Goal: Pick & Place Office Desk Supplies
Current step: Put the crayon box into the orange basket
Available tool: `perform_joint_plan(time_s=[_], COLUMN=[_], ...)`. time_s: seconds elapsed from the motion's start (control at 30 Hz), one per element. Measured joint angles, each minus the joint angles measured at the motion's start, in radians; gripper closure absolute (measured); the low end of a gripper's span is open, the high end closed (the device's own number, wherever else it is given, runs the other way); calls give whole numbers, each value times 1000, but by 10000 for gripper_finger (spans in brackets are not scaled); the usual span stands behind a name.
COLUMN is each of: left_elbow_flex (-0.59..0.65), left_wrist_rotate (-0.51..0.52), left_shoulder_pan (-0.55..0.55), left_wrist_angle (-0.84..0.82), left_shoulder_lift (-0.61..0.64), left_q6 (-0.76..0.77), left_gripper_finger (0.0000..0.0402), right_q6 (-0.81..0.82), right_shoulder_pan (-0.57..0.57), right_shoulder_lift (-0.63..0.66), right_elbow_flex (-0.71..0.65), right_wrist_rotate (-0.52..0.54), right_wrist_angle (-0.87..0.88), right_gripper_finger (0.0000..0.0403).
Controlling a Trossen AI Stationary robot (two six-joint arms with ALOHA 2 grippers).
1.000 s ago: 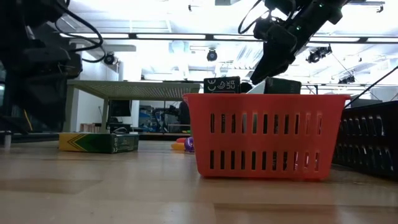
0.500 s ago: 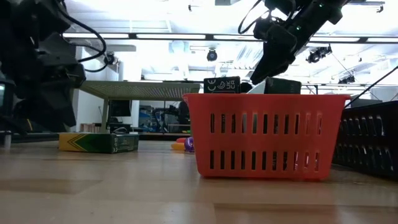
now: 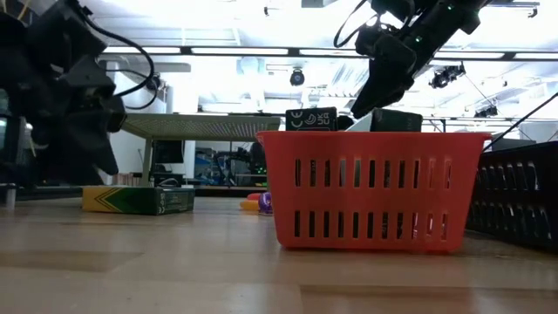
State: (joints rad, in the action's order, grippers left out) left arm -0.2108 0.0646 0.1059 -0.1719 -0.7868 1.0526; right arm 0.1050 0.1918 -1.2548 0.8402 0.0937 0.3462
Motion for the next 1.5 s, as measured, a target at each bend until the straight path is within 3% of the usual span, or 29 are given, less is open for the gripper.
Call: perform_joint_plan(time_s=[0.67,1.13,1.5], left_elbow_flex=[0,0,0], left_wrist_rotate=[-37,-70,-83], left_shoulder_pan=[1,1,1], left_wrist_angle=[29,14,15], left_shoulder_lift=[-2,-17,-30], left_q6=[2,19,21], left_gripper_finger=[191,269,278], right_q6=[0,0,0], right_shoulder_pan=[0,0,0], right_shoulder_lift=[0,0,0], right_elbow_flex=[0,0,0], right_wrist_rotate=[0,0,0], right_wrist_angle=[-14,-14,-15], right_gripper_finger=[227,227,227])
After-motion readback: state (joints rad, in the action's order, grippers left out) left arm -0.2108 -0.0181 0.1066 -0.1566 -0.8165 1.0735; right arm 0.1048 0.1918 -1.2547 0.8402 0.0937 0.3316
